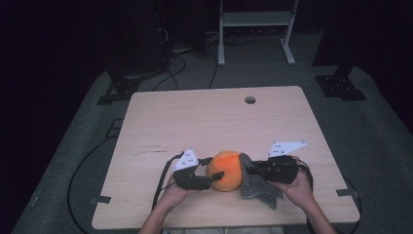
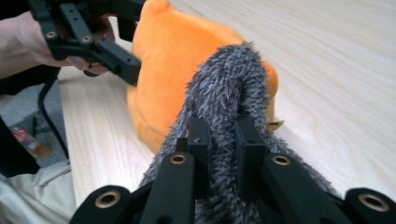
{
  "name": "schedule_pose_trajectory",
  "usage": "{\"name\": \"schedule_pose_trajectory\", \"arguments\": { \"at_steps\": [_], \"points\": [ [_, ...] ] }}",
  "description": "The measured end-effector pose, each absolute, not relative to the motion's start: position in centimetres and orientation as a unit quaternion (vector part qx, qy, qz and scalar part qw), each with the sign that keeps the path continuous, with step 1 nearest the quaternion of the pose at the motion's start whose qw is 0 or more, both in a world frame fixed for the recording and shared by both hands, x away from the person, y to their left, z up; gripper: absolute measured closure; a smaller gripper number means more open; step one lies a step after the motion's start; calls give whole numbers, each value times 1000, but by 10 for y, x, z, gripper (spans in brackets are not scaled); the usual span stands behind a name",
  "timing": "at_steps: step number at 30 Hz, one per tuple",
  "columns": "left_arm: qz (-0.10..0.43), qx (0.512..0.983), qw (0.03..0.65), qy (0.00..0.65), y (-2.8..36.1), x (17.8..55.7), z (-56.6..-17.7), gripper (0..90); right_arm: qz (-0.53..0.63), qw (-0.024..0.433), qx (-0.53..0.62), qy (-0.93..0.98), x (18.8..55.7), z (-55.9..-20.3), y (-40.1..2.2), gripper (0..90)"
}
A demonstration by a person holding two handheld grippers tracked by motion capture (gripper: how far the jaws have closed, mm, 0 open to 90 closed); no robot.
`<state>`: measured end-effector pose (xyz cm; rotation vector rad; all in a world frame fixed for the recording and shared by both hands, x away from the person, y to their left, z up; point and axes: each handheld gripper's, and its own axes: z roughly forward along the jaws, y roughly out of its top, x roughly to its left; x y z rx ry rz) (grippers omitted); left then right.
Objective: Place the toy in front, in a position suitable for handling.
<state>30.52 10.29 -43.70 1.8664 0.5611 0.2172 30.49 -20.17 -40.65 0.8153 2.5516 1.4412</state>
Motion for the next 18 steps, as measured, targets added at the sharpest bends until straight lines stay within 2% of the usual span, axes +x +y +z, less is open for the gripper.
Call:
{"name": "schedule_pose_trajectory", "arguments": {
  "at_steps": [5,8,13,16,18],
  "points": [
    [83,789,561,236,104,305,-440,359,489,15,208,847,290,-403,-176,790],
    [85,792,559,233,104,304,-440,362,476,34,206,855,289,-399,-172,792],
    [81,811,549,187,100,297,-440,348,499,49,273,821,306,-396,-200,792],
    [98,819,542,164,97,295,-437,248,490,34,272,827,308,-400,-201,790],
    [97,806,555,180,98,298,-433,174,484,30,265,833,307,-402,-199,790]
  ]
}}
